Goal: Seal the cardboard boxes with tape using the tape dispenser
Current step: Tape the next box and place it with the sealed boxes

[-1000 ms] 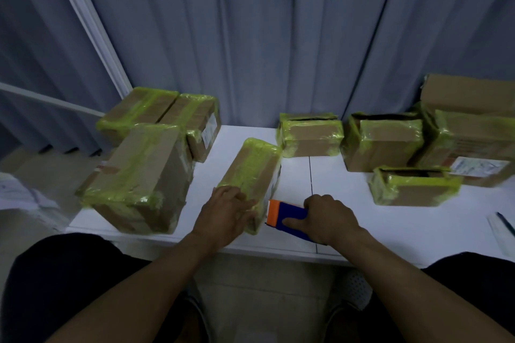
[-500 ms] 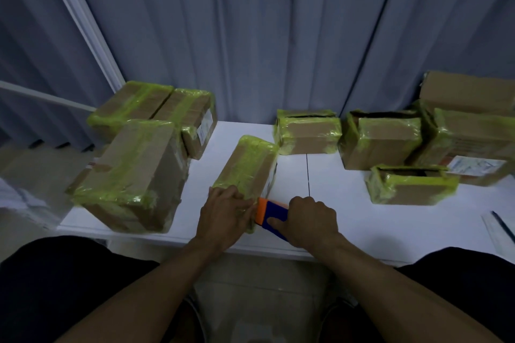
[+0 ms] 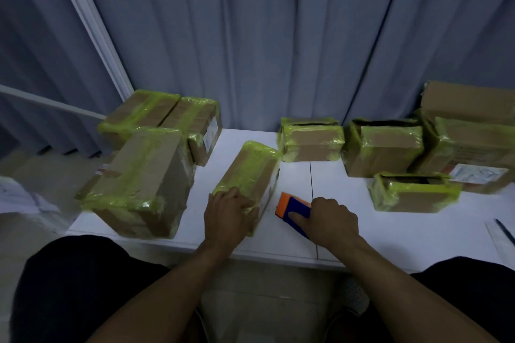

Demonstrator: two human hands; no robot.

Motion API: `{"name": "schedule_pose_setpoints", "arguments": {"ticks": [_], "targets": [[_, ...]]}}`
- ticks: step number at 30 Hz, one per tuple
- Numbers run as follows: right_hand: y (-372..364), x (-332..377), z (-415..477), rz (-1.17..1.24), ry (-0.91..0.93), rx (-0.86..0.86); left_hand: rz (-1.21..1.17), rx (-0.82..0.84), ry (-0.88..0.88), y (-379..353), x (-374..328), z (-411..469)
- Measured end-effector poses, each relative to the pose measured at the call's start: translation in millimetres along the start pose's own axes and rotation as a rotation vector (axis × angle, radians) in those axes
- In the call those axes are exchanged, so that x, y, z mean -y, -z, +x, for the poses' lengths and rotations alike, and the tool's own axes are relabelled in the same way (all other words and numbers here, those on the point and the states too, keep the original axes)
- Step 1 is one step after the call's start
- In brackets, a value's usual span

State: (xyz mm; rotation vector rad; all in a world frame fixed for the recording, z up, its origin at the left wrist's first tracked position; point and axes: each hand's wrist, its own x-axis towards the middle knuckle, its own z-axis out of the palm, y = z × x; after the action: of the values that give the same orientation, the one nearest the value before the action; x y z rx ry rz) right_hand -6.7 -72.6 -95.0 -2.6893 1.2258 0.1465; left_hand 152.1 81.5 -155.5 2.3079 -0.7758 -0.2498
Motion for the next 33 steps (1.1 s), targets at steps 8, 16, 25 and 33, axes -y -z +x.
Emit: {"name": "schedule_pose_setpoints", "arguments": {"ticks": [8, 16, 25, 33], "targets": [[21.1, -12.0, -10.3, 0.388, 0.018, -0.077, -0.010, 0.023, -0.222, 23.4, 14.8, -1.7], [32.1, -14.4, -11.0, 0.417, 0.028, -0.133, 0.087, 0.285, -0.444, 31.6, 25.8, 9.4], [36.4, -14.8, -4.4, 0.434, 0.028, -0.153, 0.320, -0.106, -0.268, 31.1, 22.2, 44.5], [30.2, -16.5, -4.8, 0.567, -0.016, -0.175, 0.127, 0.157, -0.212, -13.6, -39.0, -4.8]]}}
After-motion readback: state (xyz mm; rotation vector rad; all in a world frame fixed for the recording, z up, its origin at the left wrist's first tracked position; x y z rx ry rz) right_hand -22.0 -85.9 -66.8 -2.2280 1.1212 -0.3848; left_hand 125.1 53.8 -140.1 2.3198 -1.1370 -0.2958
